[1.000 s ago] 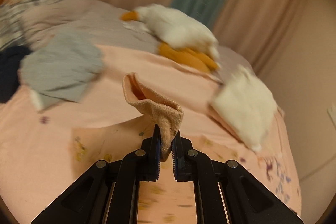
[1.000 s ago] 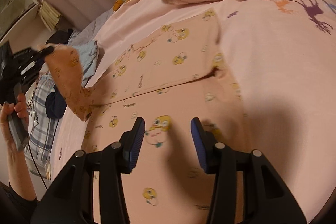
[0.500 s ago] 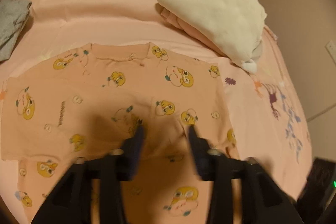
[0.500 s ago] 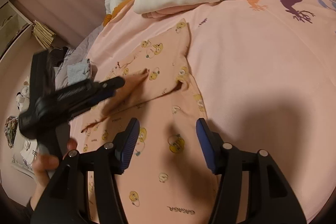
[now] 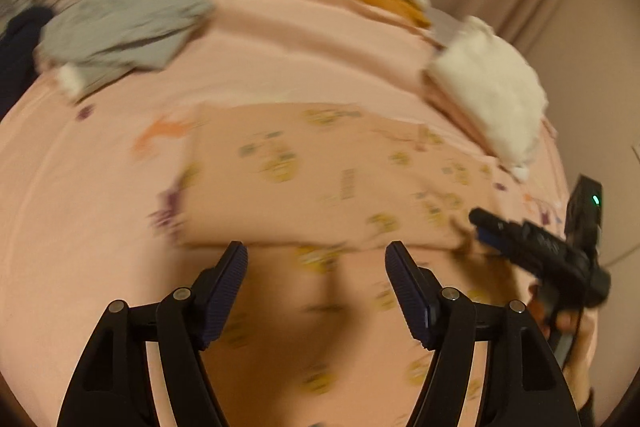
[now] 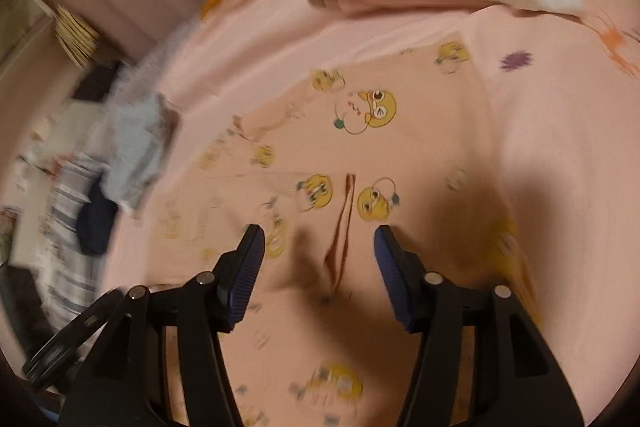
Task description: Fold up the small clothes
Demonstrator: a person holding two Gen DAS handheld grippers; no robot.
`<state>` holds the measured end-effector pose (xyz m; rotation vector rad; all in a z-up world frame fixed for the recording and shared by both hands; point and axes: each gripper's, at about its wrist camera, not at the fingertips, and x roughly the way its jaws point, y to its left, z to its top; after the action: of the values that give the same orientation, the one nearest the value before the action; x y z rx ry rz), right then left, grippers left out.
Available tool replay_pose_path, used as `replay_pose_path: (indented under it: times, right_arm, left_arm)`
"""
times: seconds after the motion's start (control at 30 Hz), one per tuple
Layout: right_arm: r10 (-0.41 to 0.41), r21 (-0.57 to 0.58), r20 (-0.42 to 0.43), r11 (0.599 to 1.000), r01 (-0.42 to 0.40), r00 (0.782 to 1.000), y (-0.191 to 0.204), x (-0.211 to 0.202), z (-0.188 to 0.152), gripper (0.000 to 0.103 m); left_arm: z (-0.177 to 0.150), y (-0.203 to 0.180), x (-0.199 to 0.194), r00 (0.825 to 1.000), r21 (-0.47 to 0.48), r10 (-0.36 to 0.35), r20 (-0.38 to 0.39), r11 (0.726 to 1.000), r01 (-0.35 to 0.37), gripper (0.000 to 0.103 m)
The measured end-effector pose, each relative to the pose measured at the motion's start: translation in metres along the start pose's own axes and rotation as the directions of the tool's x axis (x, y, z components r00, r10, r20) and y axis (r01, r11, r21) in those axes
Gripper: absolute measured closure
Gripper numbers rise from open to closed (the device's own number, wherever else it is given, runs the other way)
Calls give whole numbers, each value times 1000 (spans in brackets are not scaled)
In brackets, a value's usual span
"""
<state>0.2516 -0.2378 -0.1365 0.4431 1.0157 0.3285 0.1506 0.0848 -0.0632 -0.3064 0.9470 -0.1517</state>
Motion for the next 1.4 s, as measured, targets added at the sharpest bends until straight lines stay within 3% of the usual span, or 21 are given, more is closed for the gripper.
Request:
replay_pose_path:
  times: [0.07, 0.1, 0.13, 0.23, 0.33, 0.43, 0.63, 0.7, 0.73, 0.87, 0.97, 1.07, 1.17, 1.3, 1.4]
  right_arm:
    - [-62, -34, -10, 998, 61, 998, 8, 14, 3, 74]
    - [-82, -56, -2, 995, 82, 997, 12, 15, 5, 81]
    - [-93, -90, 10, 992, 93, 996, 18, 14, 5, 98]
    - [-82, -158, 75, 983, 93, 994, 31, -7, 10, 98]
    - [-54, -143, 157, 987, 77, 986, 26, -40, 22, 98]
    - [-101, -121, 226, 984, 130, 969, 7, -73, 35, 97]
    - [-269, -79, 128, 957, 280, 955, -36, -53, 39, 93]
    - [-288, -63, 66, 954, 292, 955, -47, -43, 37, 82]
    - [-278, -42, 80, 959, 282, 957, -51, -46, 35, 74]
    - [-188, -56, 208, 978, 203, 960, -46, -75, 30, 75]
    - [-120, -122, 203, 982, 147, 972, -36, -84, 22, 77]
    - [-108, -160, 173, 978, 136, 979, -33, -78, 12, 79]
    - [-114, -141, 149, 981, 135, 982, -32, -64, 9, 79]
    - [-100, -136, 137, 984, 119, 985, -30, -61, 3, 76]
    - [-89, -160, 142, 981, 111, 986, -25, -60, 4, 76]
  left_arm:
    - [-4, 21, -1, 1000, -52, 20, -9, 998, -21, 32]
    - [-5, 28, -2, 1000, -67, 25, -11, 997, -26, 32]
    - [-5, 35, -2, 999, -88, 31, -15, 996, -32, 32]
    - [-4, 52, -5, 999, -132, 41, -15, 990, -43, 32]
    - [-1, 58, -9, 999, -146, 35, 3, 989, -34, 32]
    - [3, 56, -7, 1000, -142, 24, 9, 990, -22, 32]
    - [15, 35, 13, 1000, -89, 21, -11, 996, -22, 32]
    - [21, 22, 22, 1000, -54, 21, -20, 998, -22, 32]
    - [24, 16, 24, 1000, -35, 17, -18, 999, -18, 32]
    - [32, -6, 29, 1000, 31, -14, 19, 999, 14, 33]
    - [35, -19, 35, 997, 74, -77, 18, 994, 75, 37]
    - [34, -32, 46, 992, 118, -124, -12, 985, 124, 38]
    - [35, -30, 66, 994, 102, -91, -53, 990, 96, 38]
    - [32, 0, 79, 999, 20, 35, -34, 999, -34, 39]
    - [29, 22, 80, 999, -48, -15, -40, 999, 13, 47]
